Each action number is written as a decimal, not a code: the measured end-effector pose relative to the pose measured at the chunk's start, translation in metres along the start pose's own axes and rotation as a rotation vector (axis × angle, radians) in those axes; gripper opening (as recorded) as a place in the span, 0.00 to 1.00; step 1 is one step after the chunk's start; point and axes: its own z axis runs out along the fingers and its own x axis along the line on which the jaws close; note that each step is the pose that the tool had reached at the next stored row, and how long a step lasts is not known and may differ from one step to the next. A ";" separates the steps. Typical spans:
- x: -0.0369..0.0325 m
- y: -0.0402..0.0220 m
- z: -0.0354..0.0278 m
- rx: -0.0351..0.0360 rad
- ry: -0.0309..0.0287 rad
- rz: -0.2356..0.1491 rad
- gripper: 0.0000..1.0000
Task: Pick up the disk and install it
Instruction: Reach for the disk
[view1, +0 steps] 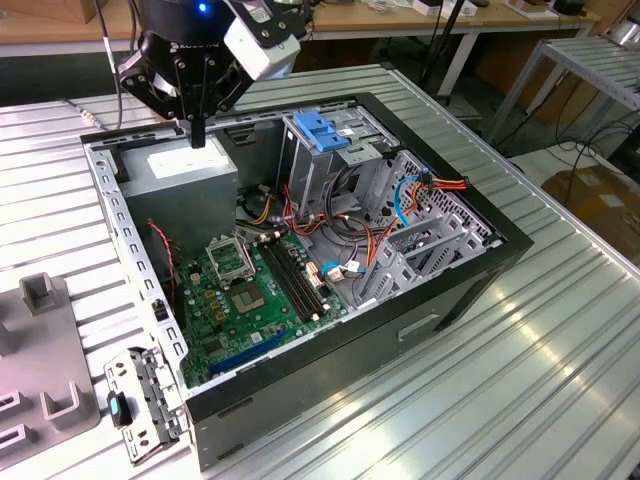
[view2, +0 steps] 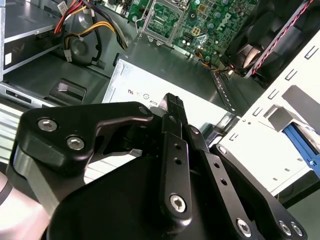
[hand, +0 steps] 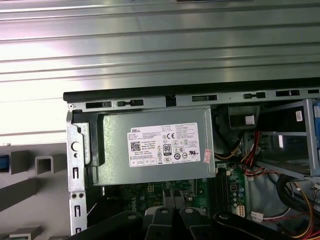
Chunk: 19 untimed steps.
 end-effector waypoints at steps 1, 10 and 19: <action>0.0007 -0.0001 0.0000 0.0000 0.0000 0.000 0.11; 0.0043 -0.0003 -0.0001 0.0001 0.0000 0.000 0.11; 0.0086 -0.0006 -0.0002 0.0000 0.0000 0.000 0.11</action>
